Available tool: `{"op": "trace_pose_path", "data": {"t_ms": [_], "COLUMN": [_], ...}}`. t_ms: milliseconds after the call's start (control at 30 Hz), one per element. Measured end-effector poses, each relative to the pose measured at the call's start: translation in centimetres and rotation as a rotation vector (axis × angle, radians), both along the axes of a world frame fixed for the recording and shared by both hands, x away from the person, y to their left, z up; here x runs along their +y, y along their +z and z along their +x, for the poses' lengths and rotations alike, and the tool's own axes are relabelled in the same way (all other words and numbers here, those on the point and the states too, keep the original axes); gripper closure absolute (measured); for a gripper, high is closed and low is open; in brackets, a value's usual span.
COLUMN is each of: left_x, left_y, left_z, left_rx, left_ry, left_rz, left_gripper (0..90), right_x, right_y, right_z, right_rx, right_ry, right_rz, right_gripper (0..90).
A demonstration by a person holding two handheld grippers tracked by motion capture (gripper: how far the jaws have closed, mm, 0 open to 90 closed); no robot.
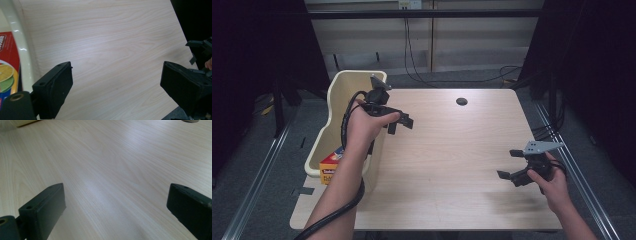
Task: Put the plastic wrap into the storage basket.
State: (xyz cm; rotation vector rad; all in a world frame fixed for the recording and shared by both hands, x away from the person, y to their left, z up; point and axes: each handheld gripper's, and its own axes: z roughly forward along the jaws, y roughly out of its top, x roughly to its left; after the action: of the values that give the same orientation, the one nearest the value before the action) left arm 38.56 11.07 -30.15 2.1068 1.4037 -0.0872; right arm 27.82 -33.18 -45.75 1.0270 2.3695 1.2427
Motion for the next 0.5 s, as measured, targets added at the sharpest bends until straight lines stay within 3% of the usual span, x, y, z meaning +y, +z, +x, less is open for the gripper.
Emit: {"op": "trace_pose_path", "data": {"t_ms": [333,433,500], "left_x": [-1.4,-1.8,-2.1], "left_y": [-1.5,-2.1,-2.4], "left_z": [-0.4,-0.5,-0.6], "left_rx": [0.008,0.009,0.014], "left_ry": [-0.05,-0.062,-0.064], "left_rz": [-0.013,0.002,-0.013], "left_gripper": [10.2,10.0,10.0], "right_x": [0.0,0.0,0.0], "right_y": [0.0,0.0,0.0], "right_z": [0.0,0.0,0.0], "right_rx": [0.002,-0.001,-0.001], "right_ry": [0.009,0.006,0.007], "right_rz": [-0.002,-0.005,-0.005], "right_gripper": [1.8,1.8,1.8]}}
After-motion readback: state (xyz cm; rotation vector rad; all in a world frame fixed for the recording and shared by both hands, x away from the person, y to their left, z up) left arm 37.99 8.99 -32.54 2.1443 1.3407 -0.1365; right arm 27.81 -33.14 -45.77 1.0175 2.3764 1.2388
